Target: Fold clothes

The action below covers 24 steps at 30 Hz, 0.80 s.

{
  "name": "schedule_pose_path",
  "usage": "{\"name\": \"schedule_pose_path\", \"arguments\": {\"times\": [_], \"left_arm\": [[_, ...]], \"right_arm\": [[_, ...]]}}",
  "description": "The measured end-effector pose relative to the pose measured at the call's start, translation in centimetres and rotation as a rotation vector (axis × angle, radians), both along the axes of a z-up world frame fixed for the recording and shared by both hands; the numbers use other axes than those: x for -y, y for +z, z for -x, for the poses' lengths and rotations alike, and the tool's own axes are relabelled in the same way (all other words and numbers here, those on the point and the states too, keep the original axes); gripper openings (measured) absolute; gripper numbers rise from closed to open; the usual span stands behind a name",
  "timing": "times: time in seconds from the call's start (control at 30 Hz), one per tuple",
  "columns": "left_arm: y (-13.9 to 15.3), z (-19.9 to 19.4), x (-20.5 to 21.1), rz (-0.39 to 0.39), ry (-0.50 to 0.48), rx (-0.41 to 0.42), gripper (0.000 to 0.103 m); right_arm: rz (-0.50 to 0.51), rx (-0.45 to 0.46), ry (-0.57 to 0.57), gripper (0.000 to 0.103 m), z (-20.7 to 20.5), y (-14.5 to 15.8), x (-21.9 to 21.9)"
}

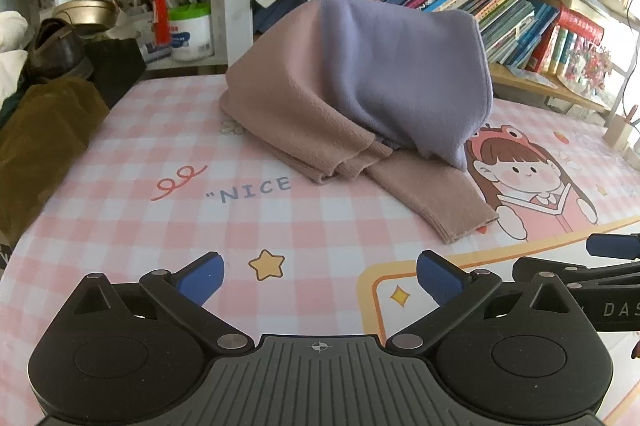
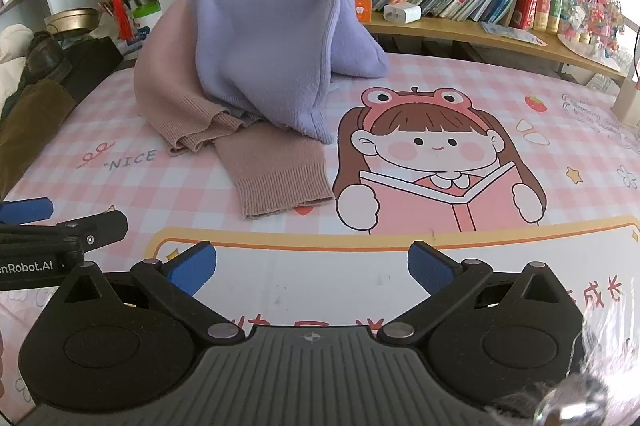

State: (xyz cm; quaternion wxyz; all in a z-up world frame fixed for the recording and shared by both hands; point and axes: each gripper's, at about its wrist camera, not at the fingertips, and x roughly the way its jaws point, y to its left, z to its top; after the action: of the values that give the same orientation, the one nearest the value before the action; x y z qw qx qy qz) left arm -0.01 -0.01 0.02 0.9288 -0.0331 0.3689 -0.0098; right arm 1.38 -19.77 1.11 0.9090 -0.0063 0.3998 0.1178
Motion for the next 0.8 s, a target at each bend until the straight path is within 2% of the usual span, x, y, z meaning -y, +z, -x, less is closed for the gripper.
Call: {"name": "schedule_pose_path", "arguments": {"times": [0.13,0.27,0.8], "left_arm": [[0.31,0.24,0.09,-0.005,-0.002,0.008,0.103],[0.34,-0.24,-0.10,0.001,-0.002,-0.020,0.103],[0.14,-0.05,-0.07,-0.002,0.006,-0.008,0.103]], "right_arm": [[0.002,0.002,0.002,0.103,-0.06,0.17,0.00],[0.005,0.003,0.002,0.103,-0.14,-0.07,0.00],[-0.004,-0.003,0.000,0.103,-0.14,-0.28,-0.09]]}}
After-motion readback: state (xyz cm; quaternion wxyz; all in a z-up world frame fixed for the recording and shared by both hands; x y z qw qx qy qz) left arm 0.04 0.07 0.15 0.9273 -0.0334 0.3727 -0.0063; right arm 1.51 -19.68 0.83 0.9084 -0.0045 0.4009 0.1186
